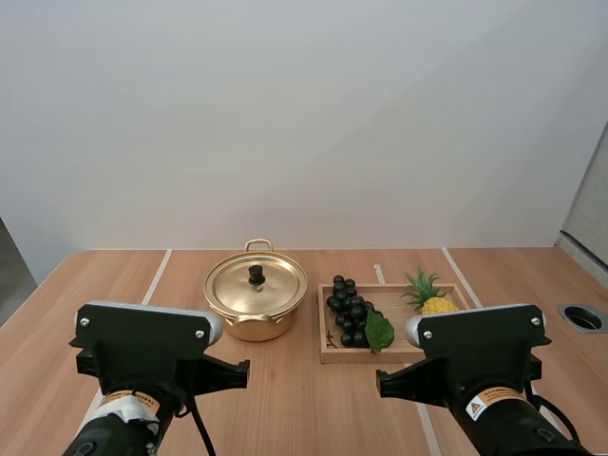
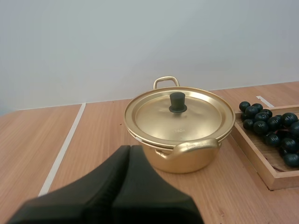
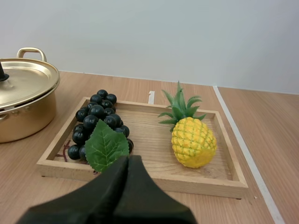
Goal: Open the pot, put the pineapple inside, and close it
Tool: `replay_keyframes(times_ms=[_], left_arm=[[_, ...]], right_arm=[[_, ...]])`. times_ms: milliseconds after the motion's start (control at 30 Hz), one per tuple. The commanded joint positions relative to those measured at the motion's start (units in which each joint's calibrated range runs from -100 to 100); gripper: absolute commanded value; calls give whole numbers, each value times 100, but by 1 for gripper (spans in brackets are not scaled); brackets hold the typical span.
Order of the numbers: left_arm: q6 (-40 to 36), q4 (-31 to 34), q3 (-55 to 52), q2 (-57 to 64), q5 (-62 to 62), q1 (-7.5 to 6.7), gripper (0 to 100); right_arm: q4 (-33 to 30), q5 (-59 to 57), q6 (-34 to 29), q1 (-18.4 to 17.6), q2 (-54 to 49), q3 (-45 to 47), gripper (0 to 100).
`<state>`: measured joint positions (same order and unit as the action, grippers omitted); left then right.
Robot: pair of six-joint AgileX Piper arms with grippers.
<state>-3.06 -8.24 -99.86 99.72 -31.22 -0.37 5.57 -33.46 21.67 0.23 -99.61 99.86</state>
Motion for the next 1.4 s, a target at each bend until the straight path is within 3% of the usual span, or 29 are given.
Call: replay_keyframes(times_ms=[0, 967, 1367], left_arm=[[-61, -16, -14, 28, 185, -88, 0], [-61, -16, -14, 28, 185, -88, 0], [-61, -16, -14, 28, 185, -186, 0]], right_arm=[[189, 177, -49, -82, -39, 14, 0], [189, 177, -49, -75, -39, 14, 0], [189, 177, -49, 7, -39, 14, 0]])
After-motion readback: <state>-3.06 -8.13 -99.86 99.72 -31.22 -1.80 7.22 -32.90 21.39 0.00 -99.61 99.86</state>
